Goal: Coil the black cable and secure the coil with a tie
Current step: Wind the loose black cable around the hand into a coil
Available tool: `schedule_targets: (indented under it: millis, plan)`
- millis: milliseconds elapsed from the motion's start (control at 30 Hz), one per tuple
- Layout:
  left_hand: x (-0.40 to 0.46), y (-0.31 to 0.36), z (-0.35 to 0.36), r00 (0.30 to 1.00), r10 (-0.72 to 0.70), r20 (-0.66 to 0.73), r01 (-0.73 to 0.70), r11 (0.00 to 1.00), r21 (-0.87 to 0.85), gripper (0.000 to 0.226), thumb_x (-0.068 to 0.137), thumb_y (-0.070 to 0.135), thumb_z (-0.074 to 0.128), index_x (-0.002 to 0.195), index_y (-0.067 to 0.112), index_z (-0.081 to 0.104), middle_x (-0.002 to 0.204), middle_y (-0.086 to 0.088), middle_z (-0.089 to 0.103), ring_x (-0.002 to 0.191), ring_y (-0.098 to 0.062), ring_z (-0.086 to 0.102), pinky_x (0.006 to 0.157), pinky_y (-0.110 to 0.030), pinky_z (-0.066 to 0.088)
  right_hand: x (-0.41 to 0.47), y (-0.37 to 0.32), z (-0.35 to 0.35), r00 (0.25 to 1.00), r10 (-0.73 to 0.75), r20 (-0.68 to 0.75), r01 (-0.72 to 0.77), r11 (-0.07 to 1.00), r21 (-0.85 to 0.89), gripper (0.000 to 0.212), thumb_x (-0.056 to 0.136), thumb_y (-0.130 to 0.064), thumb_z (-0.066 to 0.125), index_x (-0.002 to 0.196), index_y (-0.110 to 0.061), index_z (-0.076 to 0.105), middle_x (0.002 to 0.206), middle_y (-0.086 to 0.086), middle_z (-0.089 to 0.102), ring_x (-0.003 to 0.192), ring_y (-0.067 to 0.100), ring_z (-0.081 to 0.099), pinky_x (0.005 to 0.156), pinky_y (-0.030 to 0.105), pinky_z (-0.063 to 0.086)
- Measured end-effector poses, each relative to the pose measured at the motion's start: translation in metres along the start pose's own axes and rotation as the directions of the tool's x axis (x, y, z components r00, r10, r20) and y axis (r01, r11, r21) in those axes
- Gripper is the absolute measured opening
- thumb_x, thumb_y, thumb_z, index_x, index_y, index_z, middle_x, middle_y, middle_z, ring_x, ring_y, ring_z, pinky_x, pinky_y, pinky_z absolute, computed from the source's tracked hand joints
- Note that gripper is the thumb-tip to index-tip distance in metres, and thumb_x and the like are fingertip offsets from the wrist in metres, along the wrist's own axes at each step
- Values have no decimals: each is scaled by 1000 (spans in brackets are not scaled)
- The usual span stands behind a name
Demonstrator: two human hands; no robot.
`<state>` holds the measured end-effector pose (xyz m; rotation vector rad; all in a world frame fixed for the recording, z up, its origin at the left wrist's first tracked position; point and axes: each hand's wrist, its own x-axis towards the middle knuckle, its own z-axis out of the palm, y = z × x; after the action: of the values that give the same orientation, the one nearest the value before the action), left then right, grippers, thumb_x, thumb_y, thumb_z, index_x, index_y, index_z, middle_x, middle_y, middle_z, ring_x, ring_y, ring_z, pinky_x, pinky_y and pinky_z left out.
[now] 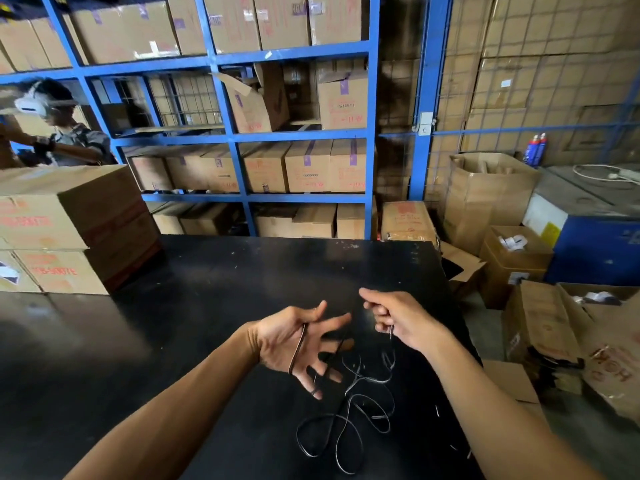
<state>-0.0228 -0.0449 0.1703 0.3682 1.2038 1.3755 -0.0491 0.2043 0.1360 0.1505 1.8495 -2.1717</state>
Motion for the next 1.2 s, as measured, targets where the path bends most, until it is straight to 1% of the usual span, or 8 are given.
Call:
schedule_targets:
  millis: [133,433,600,733,833,1000,1100,1200]
  plan:
    - [0,-4,-11,993,26,-119,-24,1000,19,59,96,69,19,151,51,30,166,7,21,150,-47,17,111,-80,6,0,-24,5,994,-45,97,64,975,-211,29,89,-38,72,88,-11,84,58,-8,53,49,7,45,51,24,48]
    - [0,5,-19,957,65,-281,-81,996,-46,61,97,66,26,150,42,42,170,3,7,153,-43,7,112,-77,0,-13,-27,21,977,-198,83,205,975,-90,27,97,-34,66,95,-13,84,61,-7,54,49,7,43,51,23,48]
    - [-1,12,-23,871,224,-438,-322,932,-165,54,95,63,36,141,41,56,170,-2,8,153,-45,-5,113,-77,-3,-29,1,30,957,-236,171,251,965,-71,28,103,-34,59,106,-18,82,61,-3,57,46,10,40,48,26,46]
    - [-12,27,-30,792,425,-439,-560,792,-243,52,99,61,31,144,42,52,164,-12,26,145,-55,20,109,-80,0,-41,43,35,943,-251,219,259,966,-4,31,103,-38,56,112,-19,78,58,-2,51,40,11,34,45,28,43]
    - [-19,38,-31,722,528,-446,-668,700,-252,53,99,59,31,144,40,52,162,-16,28,140,-57,29,104,-83,14,-47,73,38,942,-208,264,209,978,22,35,100,-43,58,114,-17,77,57,-3,48,41,10,32,46,28,42]
    - [-15,45,-15,753,584,-304,-658,685,-313,53,102,58,28,148,41,47,166,-16,20,144,-59,19,102,-83,22,-40,97,51,966,-65,251,121,970,-212,52,95,-65,53,100,-21,81,56,-5,48,42,10,37,54,28,52]
    - [-15,41,-6,803,579,-140,-588,733,-342,56,103,61,21,152,39,38,169,-14,8,146,-60,10,107,-84,4,-30,90,45,983,-21,181,98,900,-426,76,84,-86,48,83,-18,81,49,-2,54,42,12,51,66,32,60]
    - [-16,34,5,869,493,42,-456,830,-320,58,102,63,19,156,41,26,170,-10,-3,149,-57,-4,108,-81,-10,-22,74,32,988,-79,136,150,739,-657,81,75,-96,44,68,-21,76,46,-1,63,48,9,64,70,28,53]
